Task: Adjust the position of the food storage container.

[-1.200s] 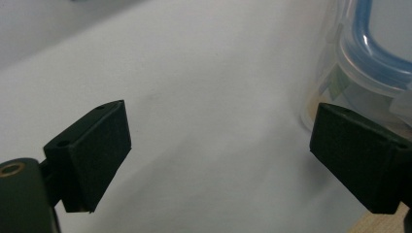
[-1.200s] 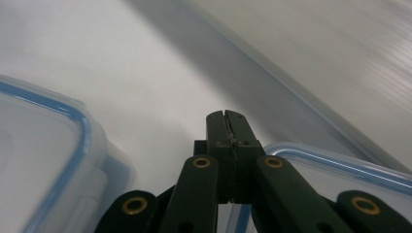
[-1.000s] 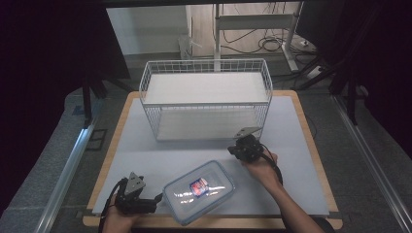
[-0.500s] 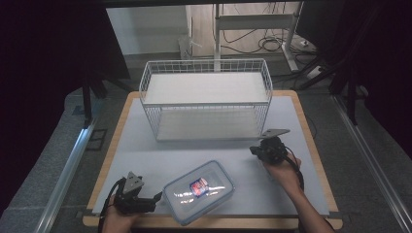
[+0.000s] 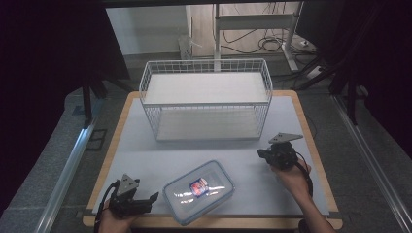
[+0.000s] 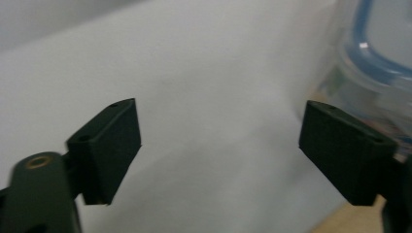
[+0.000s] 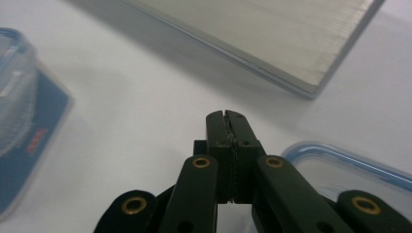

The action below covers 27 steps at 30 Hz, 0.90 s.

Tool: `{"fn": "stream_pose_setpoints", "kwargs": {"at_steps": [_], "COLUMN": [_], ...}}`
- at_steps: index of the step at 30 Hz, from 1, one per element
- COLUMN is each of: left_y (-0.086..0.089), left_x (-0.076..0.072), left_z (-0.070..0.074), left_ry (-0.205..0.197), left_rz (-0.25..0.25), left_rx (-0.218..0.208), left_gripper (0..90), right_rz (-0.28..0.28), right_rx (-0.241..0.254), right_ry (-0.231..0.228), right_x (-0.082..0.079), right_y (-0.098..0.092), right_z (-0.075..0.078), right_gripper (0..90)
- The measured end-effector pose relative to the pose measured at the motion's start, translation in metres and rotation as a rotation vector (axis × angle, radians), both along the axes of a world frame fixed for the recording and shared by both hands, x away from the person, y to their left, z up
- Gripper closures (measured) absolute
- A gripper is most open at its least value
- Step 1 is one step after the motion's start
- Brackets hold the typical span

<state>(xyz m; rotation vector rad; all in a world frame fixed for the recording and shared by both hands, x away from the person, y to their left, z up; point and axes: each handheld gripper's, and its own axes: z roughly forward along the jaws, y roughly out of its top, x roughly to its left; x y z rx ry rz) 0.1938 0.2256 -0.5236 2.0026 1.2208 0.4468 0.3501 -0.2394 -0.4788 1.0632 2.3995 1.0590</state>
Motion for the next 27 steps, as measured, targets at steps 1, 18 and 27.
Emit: {"fn": "stream_pose_setpoints", "kwargs": {"at_steps": [1, 18, 27], "left_y": [-0.001, -0.03, -0.038], "left_x": [-0.003, -0.034, -0.024], "left_z": [0.001, -0.001, 0.002], "left_ry": [0.003, 0.132, 0.143], "left_rz": [-0.006, -0.159, -0.127], "left_rx": [-0.01, -0.127, -0.171], "left_gripper": [24.8, 89.5, 89.6], "right_rz": [0.004, 0.145, 0.231], "right_rx": [0.008, 0.068, 0.063], "right_ry": [-0.001, 0.074, 0.119], "right_x": [-0.002, -0.058, -0.072], "right_y": [0.001, 0.019, 0.043], "right_z": [0.001, -0.006, -0.014], "right_gripper": [89.7, 88.9, 88.9]}}
